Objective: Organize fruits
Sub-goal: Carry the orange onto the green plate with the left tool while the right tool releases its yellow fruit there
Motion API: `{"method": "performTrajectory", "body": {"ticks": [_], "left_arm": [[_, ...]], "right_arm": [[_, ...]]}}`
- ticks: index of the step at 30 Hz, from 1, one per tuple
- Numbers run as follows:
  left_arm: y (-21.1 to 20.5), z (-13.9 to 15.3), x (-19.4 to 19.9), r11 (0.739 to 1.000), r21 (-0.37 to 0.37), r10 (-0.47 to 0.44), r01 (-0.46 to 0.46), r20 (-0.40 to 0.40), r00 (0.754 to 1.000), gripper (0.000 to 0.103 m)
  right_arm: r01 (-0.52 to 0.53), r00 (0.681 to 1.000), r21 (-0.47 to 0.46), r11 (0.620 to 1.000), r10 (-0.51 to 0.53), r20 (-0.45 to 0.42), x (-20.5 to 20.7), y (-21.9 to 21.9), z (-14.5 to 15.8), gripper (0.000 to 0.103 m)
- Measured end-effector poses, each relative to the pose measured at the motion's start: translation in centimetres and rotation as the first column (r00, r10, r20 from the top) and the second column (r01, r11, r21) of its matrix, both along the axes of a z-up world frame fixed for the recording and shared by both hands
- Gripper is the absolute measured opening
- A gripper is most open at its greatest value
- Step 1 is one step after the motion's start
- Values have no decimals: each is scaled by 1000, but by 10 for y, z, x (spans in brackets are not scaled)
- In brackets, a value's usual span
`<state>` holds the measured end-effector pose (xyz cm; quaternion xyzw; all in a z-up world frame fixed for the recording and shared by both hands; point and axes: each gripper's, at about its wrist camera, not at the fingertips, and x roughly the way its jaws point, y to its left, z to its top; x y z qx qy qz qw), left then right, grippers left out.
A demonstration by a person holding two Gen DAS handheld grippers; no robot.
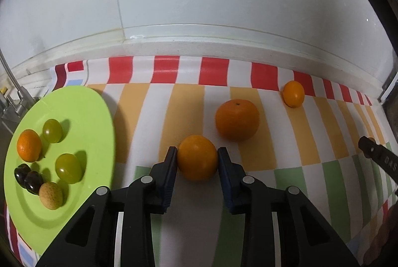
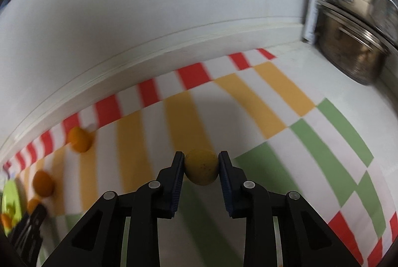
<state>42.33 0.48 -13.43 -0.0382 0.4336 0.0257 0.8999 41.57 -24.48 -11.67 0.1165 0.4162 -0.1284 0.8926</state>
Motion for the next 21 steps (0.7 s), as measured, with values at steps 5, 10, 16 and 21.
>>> {"method": "performTrajectory", "body": {"ticks": [5,10,16,21], "left_arm": [[5,5,-7,999,4,-34,33,23,999,32],[4,19,-27,995,-12,-94,96,84,992,32],[3,41,-53,990,-9,-136,139,137,981,32],[1,58,-75,987,-2,-157,160,169,973,32]], "right_arm": [[-112,994,-22,993,112,18,-10,28,7,29],[-188,981,-25,982,189,35,-22,44,14,29],[-248,967,-24,968,249,56,-41,55,25,29],[-289,954,-27,957,291,76,-60,63,37,29]]}}
